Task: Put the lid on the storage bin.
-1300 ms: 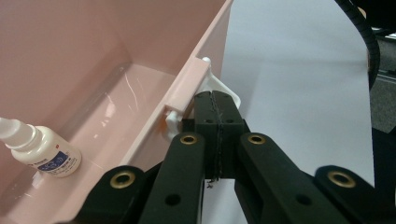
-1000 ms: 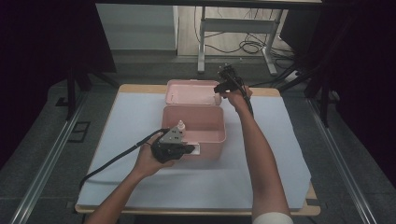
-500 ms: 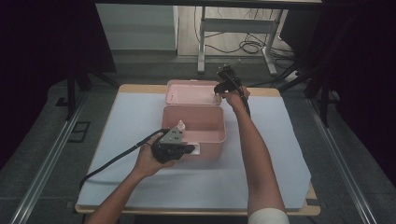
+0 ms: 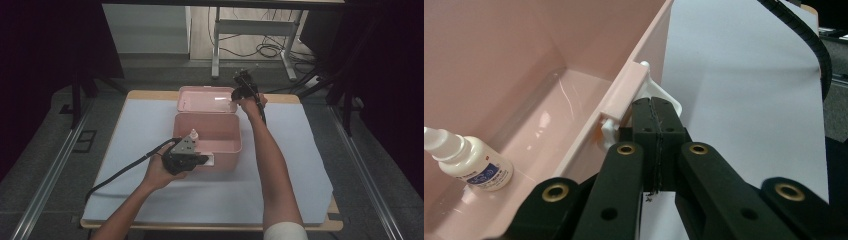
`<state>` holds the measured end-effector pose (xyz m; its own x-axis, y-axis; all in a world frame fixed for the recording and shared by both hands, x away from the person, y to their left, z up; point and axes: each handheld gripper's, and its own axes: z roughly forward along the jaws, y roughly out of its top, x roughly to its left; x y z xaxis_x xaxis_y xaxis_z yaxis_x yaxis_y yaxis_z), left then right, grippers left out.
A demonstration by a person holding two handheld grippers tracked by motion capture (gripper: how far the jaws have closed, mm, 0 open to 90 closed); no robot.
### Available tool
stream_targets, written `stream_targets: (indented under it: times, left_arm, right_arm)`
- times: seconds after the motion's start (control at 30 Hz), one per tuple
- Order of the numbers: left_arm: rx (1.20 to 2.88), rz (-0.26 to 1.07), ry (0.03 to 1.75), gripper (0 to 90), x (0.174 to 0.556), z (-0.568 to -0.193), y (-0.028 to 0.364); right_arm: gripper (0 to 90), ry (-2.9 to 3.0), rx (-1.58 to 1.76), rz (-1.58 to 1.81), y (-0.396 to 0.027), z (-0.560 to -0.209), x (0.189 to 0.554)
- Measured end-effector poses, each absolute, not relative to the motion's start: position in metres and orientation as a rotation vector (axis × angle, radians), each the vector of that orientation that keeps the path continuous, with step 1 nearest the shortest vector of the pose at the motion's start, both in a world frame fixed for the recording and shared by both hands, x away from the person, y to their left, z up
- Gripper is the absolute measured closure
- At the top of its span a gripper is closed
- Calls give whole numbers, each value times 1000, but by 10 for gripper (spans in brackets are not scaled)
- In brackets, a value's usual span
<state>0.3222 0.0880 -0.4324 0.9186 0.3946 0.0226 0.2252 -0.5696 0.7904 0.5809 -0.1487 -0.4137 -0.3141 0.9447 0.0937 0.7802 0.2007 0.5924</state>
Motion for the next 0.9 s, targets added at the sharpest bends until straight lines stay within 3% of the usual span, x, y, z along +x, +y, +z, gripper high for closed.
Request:
stream_targets:
  times: [0.9]
  left_arm:
    - [2196, 209, 456, 900, 325, -432, 88]
  right_arm:
    - [844, 2011, 1463, 965, -149, -373, 551]
